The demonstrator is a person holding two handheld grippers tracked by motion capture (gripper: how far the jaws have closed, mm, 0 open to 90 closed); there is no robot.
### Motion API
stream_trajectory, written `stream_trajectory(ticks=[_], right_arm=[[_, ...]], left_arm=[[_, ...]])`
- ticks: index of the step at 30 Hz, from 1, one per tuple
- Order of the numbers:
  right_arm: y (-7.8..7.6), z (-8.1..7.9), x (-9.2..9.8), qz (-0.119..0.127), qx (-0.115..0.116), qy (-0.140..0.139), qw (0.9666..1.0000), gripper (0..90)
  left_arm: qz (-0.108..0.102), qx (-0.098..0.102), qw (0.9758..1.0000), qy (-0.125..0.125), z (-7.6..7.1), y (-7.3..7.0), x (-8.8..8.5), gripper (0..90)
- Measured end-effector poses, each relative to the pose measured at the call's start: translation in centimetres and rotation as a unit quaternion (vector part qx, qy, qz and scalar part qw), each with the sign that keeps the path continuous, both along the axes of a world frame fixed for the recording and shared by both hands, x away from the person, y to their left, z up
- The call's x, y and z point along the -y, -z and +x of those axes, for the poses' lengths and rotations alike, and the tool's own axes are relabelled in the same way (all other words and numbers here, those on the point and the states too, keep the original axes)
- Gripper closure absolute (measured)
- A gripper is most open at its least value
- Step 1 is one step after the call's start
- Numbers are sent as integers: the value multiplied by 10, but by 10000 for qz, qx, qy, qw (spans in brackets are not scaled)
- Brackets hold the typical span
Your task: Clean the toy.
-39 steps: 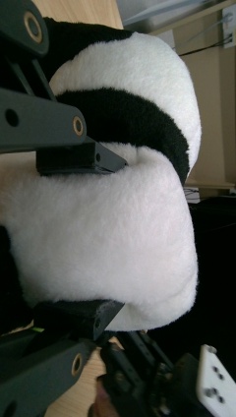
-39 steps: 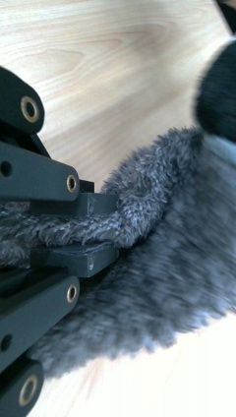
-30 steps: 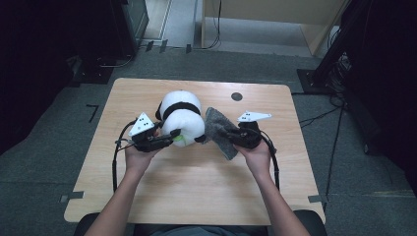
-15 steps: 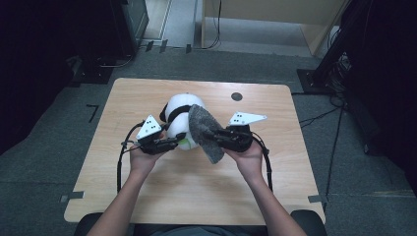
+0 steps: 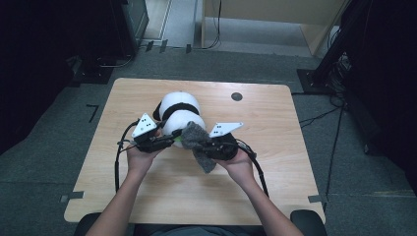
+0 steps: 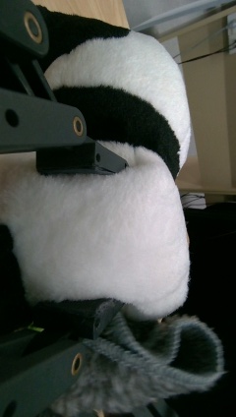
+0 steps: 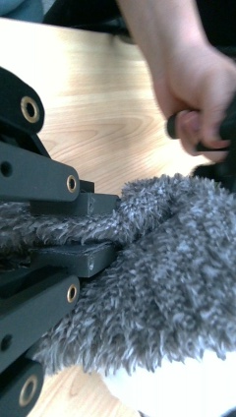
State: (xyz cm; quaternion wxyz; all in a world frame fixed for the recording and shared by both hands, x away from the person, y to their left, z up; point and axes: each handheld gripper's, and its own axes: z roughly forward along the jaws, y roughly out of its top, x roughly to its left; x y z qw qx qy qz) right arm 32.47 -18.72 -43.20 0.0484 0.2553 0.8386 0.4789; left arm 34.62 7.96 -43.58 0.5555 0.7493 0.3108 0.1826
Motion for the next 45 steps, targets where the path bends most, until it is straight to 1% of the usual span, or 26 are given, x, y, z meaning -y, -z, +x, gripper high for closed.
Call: stream_trajectory(ticks=[2, 5, 6, 7, 8, 10, 12, 14, 15, 17, 19, 24, 29, 33, 35, 37, 39, 43, 45], right_arm=[[4, 1, -1, -10, -18, -7, 10000, 801], [9, 3, -1, -149, -30, -1, 9999, 800], [11, 3, -2, -218, -68, 12, 9997, 800], [14, 4, -2, -275, -46, 10, 9996, 800], [16, 5, -2, -329, -71, 27, 9994, 800], [21, 7, 0, -412, -76, 80, 9991, 799], [26, 9, 3, -473, -159, 142, 9987, 800], [29, 11, 6, -491, -169, 171, 9985, 799], [29, 12, 9, -500, -169, 223, 9984, 799], [30, 14, 14, -484, -124, 305, 9983, 799], [31, 17, 20, -481, -138, 427, 9978, 798], [30, 23, 37, -430, -128, 726, 9963, 794], [27, 27, 54, -367, -138, 1016, 9940, 792], [24, 29, 68, -309, -115, 1243, 9917, 792], [24, 32, 75, -272, -168, 1324, 9907, 792], [25, 34, 82, -265, -290, 1434, 9889, 792], [26, 36, 88, -251, -347, 1540, 9871, 792], [26, 39, 99, -278, -326, 1699, 9845, 792], [27, 40, 104, -277, -371, 1800, 9826, 792]], left_arm=[[-12, -2, 10000, -21, 1, 0, -2, 457], [-41, 2, 10000, -44, 2, -1, -3, 457], [-39, 7, 10000, -49, 2, -1, -4, 457], [-59, 18, 10000, -55, 2, -2, -5, 456], [-98, 15, 9999, -53, 2, -2, -6, 457], [-202, 12, 9998, -31, 2, -3, -9, 456], [-166, 67, 9998, -11, 2, -4, -11, 456], [-92, 114, 9999, -38, 1, -5, -12, 456], [-89, 117, 9999, -55, 2, -5, -13, 456], [-149, 85, 9998, -60, 2, -5, -16, 456], [-161, 94, 9998, -74, 3, -5, -18, 456], [-97, 116, 9998, -133, 4, -5, -23, 456], [3, 112, 9998, -184, 7, -4, -27, 456], [84, 187, 9995, -229, 9, -3, -31, 456], [43, 159, 9995, -279, 12, -2, -34, 457], [-3, 151, 9993, -343, 14, -1, -38, 457], [-12, 133, 9991, -412, 17, 1, -43, 458], [-108, 117, 9984, -543, 22, 4, -53, 459], [-118, 118, 9980, -608, 24, 6, -58, 459]])
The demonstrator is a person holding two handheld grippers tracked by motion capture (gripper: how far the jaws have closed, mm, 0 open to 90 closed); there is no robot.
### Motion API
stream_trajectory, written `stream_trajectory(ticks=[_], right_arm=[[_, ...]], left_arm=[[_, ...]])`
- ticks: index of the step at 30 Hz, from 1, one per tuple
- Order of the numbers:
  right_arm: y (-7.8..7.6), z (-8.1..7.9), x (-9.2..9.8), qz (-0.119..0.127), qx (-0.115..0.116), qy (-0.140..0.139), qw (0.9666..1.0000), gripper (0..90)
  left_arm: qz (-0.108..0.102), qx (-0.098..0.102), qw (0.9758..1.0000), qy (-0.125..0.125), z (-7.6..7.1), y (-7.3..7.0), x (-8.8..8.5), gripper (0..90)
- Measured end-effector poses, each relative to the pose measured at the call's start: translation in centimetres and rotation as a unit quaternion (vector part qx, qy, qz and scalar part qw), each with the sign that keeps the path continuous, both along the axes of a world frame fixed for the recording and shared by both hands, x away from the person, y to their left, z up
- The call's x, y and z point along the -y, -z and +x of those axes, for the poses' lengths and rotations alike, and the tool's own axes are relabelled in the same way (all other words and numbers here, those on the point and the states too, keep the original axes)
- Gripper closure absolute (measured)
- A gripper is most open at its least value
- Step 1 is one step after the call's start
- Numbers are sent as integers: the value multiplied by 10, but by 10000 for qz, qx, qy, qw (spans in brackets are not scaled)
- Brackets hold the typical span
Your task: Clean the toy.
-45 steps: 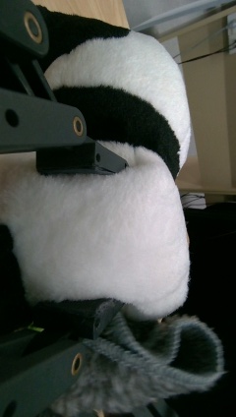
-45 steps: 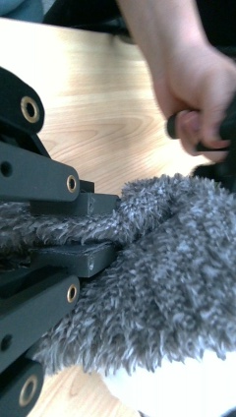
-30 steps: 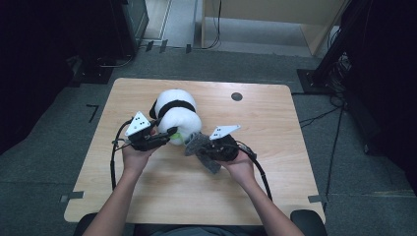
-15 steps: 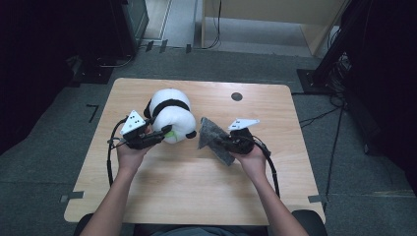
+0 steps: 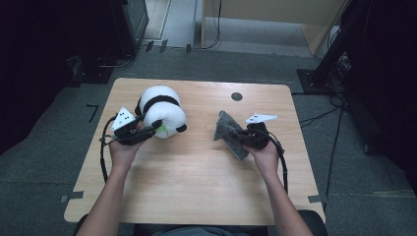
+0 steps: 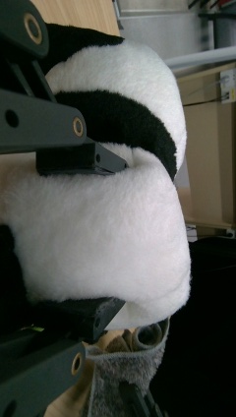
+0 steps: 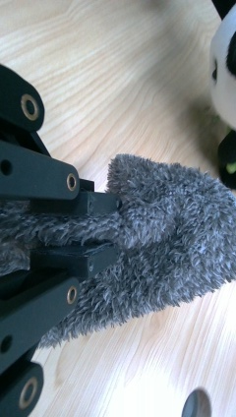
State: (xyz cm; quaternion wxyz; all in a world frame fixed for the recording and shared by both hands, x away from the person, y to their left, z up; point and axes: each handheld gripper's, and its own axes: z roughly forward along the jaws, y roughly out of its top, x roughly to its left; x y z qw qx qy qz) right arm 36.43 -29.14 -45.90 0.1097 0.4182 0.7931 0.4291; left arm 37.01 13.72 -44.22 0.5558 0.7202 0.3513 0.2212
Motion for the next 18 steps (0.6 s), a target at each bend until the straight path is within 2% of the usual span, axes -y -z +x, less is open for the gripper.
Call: stream_trajectory(ticks=[5, 9, 12, 18], right_arm=[[5, 5, 14, 11, -62, 215, 9997, 792], [9, 8, 24, -32, -116, 389, 9992, 791], [13, 11, 31, -38, -154, 525, 9985, 791], [18, 16, 44, 19, -166, 779, 9968, 783]], left_arm=[[7, -118, 9999, -125, 6, 7, -10, 461], [181, -291, 9992, -224, 11, 16, -14, 459], [163, -396, 9987, -267, 14, 21, -19, 458], [331, -475, 9980, -266, 18, 30, -21, 446]])
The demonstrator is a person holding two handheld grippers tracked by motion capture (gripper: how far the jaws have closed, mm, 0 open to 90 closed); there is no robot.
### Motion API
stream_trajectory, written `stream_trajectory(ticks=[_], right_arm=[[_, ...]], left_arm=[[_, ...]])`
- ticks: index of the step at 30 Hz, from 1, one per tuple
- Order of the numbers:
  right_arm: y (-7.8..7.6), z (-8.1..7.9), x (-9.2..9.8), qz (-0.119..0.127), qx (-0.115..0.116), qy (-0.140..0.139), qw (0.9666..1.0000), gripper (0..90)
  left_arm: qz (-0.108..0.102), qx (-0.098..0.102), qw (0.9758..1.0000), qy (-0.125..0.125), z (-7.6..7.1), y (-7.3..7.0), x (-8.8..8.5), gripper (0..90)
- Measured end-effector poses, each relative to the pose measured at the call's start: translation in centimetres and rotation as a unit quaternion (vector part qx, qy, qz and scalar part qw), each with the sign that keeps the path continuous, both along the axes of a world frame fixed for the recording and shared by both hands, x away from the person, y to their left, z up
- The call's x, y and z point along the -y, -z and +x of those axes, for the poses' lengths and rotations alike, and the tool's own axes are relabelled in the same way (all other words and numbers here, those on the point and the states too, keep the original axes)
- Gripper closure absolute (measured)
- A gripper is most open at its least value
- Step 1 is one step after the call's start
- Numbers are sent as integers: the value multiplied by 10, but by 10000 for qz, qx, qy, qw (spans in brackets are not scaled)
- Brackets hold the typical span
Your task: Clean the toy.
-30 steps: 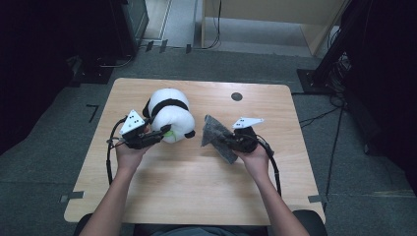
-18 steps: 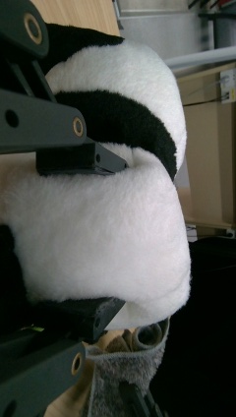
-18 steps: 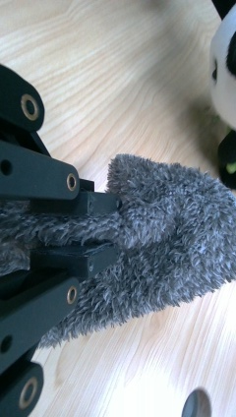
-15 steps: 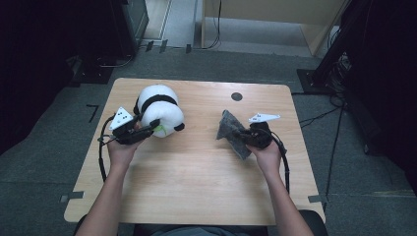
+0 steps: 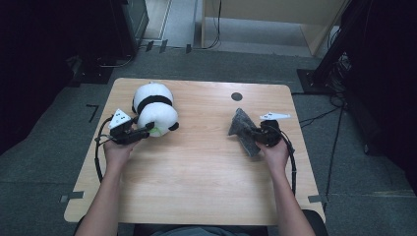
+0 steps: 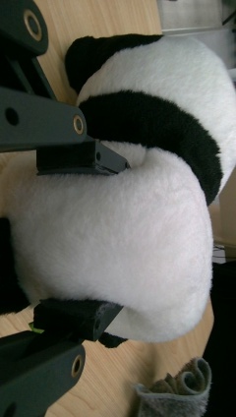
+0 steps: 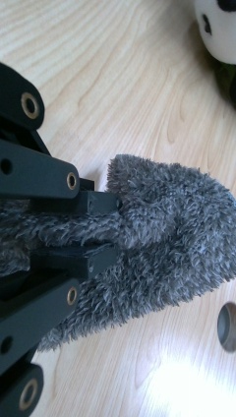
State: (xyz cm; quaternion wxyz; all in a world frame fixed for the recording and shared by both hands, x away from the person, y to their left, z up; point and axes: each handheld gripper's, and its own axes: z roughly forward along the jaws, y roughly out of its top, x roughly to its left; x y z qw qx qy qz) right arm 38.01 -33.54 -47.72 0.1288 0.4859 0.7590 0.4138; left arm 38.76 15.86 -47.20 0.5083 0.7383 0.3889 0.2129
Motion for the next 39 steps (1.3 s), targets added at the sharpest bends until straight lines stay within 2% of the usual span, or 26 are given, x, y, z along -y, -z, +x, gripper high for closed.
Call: stream_trajectory(ticks=[8, 12, 18, 20, 23, 30, 32, 35, 38, 39], right_arm=[[8, 6, 8, -47, -32, 173, 9998, 765], [11, 8, 10, -102, -24, 198, 9997, 735], [10, 8, 9, -207, 50, 226, 9995, 601], [10, 8, 9, -273, 71, 247, 9993, 537], [7, 7, 9, -225, 80, 276, 9993, 493], [1, 2, 9, -209, 129, 304, 9992, 464], [-1, 1, 9, -186, 150, 295, 9993, 463], [-3, -1, 7, -237, 190, 265, 9992, 463], [-5, -2, 5, -299, 215, 239, 9990, 463], [-6, -3, 5, -291, 216, 228, 9991, 458]], left_arm=[[-30, -86, 10000, -9, 5, 11, -3, 415], [-94, -147, 9998, -5, 5, 12, -3, 345], [27, -236, 9997, 25, 2, 10, 0, 215], [37, -279, 9996, -6, 1, 9, 1, 193], [76, -373, 9993, -67, 0, 7, 2, 181], [199, -374, 9988, -234, -3, 5, 8, 176], [334, -334, 9988, -147, -5, 4, 9, 167], [251, -414, 9988, -73, -6, 4, 7, 140], [11, -633, 9980, 39, -5, 5, 5, 1], [-45, -702, 9975, 52, -5, 5, 5, 0]])
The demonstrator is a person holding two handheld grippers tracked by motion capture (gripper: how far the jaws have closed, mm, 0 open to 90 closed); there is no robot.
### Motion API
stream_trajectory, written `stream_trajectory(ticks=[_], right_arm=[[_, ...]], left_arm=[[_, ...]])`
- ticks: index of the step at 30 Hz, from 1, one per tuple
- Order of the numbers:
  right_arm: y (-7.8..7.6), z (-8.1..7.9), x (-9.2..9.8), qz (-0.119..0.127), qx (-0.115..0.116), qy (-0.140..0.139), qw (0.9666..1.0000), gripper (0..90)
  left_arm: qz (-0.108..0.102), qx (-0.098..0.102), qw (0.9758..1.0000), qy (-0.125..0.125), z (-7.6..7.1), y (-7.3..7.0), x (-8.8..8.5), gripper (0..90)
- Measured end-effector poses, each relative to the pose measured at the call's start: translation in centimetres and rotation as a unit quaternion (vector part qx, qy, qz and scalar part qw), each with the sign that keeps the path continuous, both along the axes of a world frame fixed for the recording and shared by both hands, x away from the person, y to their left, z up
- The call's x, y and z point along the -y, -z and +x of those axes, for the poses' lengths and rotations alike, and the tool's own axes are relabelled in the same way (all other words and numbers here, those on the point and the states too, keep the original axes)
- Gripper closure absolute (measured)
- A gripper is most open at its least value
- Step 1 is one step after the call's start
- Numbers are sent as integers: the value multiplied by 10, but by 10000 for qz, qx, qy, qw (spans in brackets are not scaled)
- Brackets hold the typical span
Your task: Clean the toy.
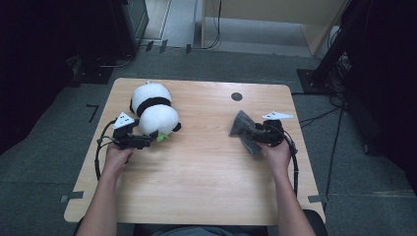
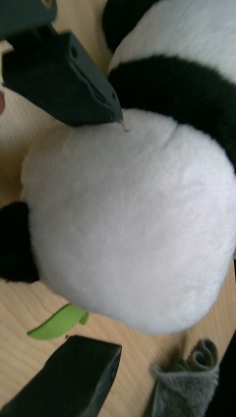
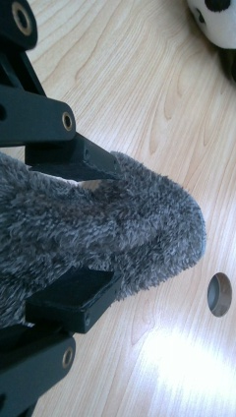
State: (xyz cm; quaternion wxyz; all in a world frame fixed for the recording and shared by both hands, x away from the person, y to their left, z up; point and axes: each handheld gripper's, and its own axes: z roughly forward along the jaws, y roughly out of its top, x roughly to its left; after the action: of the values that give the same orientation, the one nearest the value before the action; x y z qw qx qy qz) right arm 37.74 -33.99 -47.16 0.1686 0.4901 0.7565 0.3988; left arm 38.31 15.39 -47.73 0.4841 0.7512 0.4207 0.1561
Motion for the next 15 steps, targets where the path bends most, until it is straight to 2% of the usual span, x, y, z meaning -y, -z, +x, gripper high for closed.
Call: stream_trajectory(ticks=[3, 8, 15], right_arm=[[-1, 0, -1, -4, 28, -7, 10000, 452], [-7, -3, -1, 91, 113, -14, 9999, 442], [-13, -11, -9, 123, 127, -195, 9997, 437]], left_arm=[[96, 39, 9999, -12, -1, -2, 1, 0], [126, 240, 9996, 42, -10, -14, 3, 0], [130, 504, 9986, 82, -20, -30, 6, 0]])
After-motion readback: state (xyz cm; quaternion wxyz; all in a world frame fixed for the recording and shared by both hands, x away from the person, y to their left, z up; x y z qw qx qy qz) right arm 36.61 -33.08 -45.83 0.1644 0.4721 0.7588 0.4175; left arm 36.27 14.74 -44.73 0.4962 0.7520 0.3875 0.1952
